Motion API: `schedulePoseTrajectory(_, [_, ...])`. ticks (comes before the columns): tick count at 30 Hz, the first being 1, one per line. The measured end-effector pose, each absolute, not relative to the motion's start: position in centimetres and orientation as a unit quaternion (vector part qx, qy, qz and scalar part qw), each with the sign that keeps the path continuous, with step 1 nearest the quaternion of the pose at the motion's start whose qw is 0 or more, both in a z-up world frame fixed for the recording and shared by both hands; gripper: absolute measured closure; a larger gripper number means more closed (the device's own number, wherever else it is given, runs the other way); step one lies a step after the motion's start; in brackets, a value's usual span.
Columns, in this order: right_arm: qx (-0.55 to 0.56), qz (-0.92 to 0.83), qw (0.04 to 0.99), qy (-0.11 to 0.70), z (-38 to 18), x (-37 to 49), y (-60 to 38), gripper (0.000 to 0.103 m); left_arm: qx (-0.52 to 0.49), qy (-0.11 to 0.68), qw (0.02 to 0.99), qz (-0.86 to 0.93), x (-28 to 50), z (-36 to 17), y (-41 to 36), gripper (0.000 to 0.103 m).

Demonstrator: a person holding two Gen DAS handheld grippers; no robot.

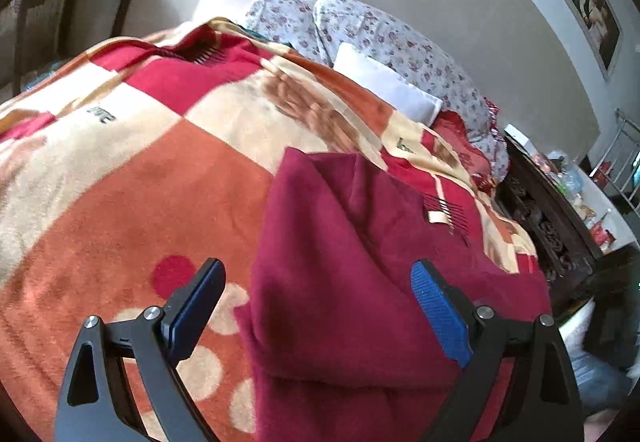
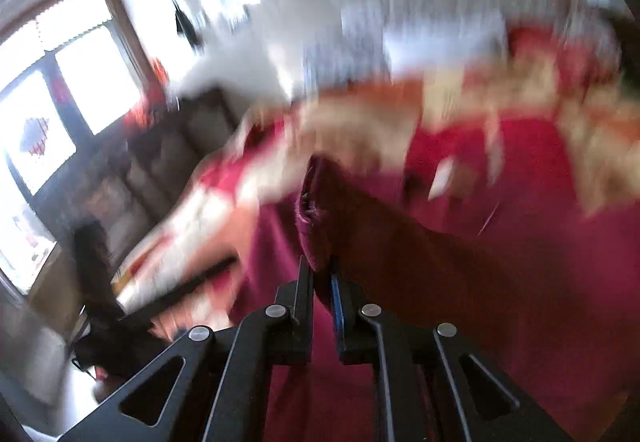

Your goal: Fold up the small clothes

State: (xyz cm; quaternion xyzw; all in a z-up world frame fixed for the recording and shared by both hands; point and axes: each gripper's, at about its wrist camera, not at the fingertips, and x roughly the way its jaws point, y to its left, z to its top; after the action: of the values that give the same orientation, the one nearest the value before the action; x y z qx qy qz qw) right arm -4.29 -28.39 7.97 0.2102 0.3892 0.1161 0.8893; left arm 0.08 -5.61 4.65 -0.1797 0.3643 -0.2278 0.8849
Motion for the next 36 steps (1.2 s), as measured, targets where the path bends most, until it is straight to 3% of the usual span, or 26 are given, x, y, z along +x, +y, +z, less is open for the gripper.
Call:
schedulePoseTrajectory(1, [0.227, 0.117, 0.878, 0.405, 6.7, -4.2, -28.4, 0.059, -0.179, 0.367, 0.882, -0.235, 0.1, 4.6, -5.8, 0.01])
schedulePoseTrajectory(3, [0.259, 0.117, 0.878, 0.384, 6.2, -5.6, -29.1, 0.053, -0.175, 0.369, 0.88, -0.243, -0.1, 4.5, -6.3, 0.01])
schedulePoseTrajectory(5, [0.27, 0.101, 0.892, 0.349, 7.1, -8.2, -30.1, 0.035, -0.164, 0.37, 0.878, -0.254, -0.5, 4.4, -7.2, 0.01])
schedulePoseTrajectory(7, [0.275, 0.086, 0.903, 0.32, 7.7, -10.4, -30.7, 0.03, -0.147, 0.375, 0.876, -0.266, -0.8, 4.3, -8.3, 0.01])
schedulePoseTrajectory(15, [0.3, 0.063, 0.904, 0.299, 9.4, -12.7, -33.4, 0.03, -0.095, 0.403, 0.868, -0.274, -1.0, 3.0, -11.7, 0.01])
schedulePoseTrajectory(18, [0.313, 0.059, 0.902, 0.291, 9.6, -13.8, -34.3, 0.029, -0.089, 0.409, 0.864, -0.28, -0.9, 2.7, -12.5, 0.026])
schedulePoseTrajectory(20, [0.323, 0.056, 0.9, 0.287, 9.6, -14.4, -34.9, 0.028, -0.076, 0.42, 0.858, -0.287, -0.8, 2.4, -13.2, 0.051])
schedulePoseTrajectory(24, [0.338, 0.053, 0.896, 0.284, 9.4, -15.4, -35.7, 0.027, -0.068, 0.419, 0.856, -0.294, -0.9, 2.2, -14.0, 0.072])
schedulePoseTrajectory(26, [0.344, 0.05, 0.893, 0.285, 9.3, -15.7, -36.0, 0.027, -0.068, 0.411, 0.863, -0.287, -1.1, 2.5, -13.9, 0.092])
schedulePoseTrajectory(31, [0.337, 0.027, 0.903, 0.264, 11.0, -17.7, -37.2, 0.027, -0.134, 0.39, 0.854, -0.317, -1.6, 5.1, -11.2, 0.095])
schedulePoseTrajectory(36, [0.325, -0.043, 0.915, 0.234, 13.5, -20.4, -40.1, 0.025, -0.127, 0.298, 0.908, -0.266, -3.2, 10.0, -7.2, 0.095])
